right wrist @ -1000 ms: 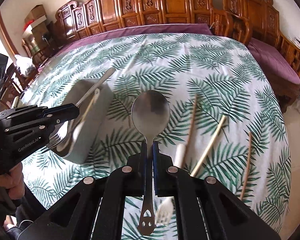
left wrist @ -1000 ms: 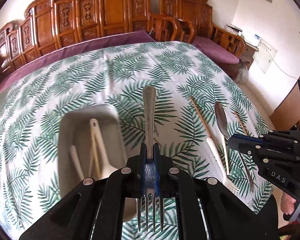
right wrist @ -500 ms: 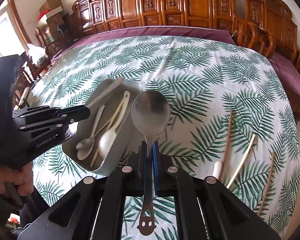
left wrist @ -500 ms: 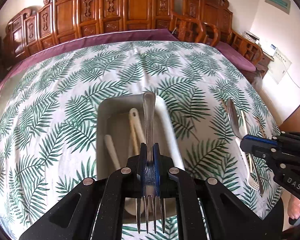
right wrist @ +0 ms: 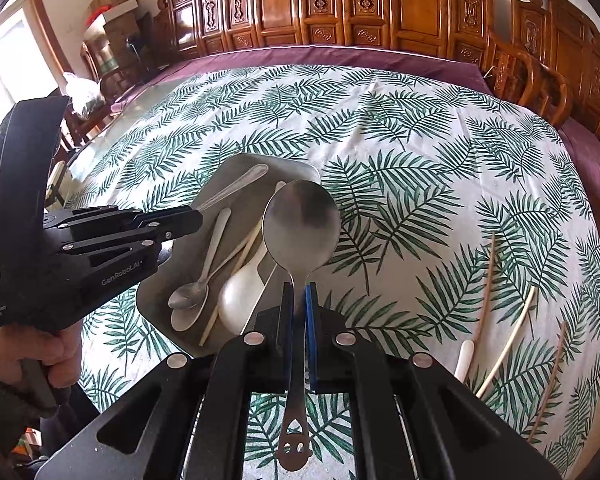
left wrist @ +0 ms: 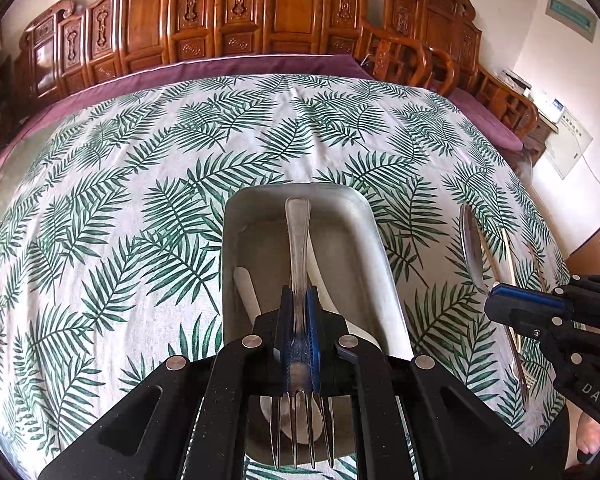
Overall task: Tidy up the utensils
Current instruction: 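Carry the metal fork and metal spoon into the grey tray and open both tools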
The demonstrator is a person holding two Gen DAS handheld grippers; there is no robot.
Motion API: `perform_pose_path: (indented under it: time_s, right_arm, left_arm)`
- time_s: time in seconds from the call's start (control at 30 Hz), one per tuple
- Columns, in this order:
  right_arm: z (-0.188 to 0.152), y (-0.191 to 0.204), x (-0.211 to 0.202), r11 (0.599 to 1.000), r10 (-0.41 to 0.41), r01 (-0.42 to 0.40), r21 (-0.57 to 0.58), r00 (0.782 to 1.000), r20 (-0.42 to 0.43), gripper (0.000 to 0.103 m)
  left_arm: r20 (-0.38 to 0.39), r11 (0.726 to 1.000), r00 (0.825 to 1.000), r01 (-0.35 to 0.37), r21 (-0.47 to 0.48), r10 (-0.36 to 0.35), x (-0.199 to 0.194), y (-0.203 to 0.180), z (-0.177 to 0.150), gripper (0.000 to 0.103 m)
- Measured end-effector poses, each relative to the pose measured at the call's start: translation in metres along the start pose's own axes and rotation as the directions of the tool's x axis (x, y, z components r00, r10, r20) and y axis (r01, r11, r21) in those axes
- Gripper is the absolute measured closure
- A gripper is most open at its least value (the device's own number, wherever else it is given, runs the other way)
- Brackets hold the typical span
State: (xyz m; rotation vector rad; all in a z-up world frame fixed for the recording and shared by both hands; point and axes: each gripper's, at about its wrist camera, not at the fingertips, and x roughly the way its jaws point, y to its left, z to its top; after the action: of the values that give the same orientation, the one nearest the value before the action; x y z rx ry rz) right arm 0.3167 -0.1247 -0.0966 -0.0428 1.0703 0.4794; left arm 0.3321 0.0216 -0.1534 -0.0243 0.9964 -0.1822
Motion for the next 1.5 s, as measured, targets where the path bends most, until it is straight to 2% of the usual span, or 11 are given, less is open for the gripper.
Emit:
perform_pose_path:
  time_s: [0.2, 0.47, 0.73, 1.03, 1.3, 1.5]
  right_arm:
    - [0.003, 0.003, 0.005, 1.000, 0.005, -0.005, -0.002, 1.000, -0.005, 0.096]
    - [0.006, 0.006, 0.013, 1.000, 0.024, -0.024, 0.007, 1.000, -0.013, 0.096]
    - [0.021, 0.021, 0.031, 0.996, 0.086, -0.085, 0.029, 0.996, -0.017, 0.096]
    - [0.039, 0.038, 0.071, 0.986, 0.151, -0.146, 0.077, 0.986, -0.067, 0.096]
    - [0.046, 0.045, 0.092, 0.985, 0.153, -0.146, 0.094, 0.985, -0.082, 0.096]
    - [0.047, 0.042, 0.090, 0.983, 0.157, -0.150, 0.102, 0.985, -0.065, 0.093]
  left_arm:
    - [-0.007, 1.000, 1.000, 0.003, -0.011, -0.003, 0.003, 0.001, 0.001, 0.097]
    - [0.037, 1.000, 0.999, 0.004, -0.019, -0.004, -0.014, 0.006, 0.003, 0.097]
    - [0.067, 0.999, 0.997, -0.027, -0.048, 0.030, -0.036, 0.030, -0.001, 0.097]
    - [0.079, 0.996, 0.995, -0.061, -0.059, 0.065, -0.051, 0.048, -0.007, 0.097]
    - [0.078, 0.995, 0.994, -0.072, -0.064, 0.077, -0.058, 0.055, -0.011, 0.097]
    - [0.078, 0.995, 0.994, -0.075, -0.062, 0.080, -0.061, 0.053, -0.011, 0.096]
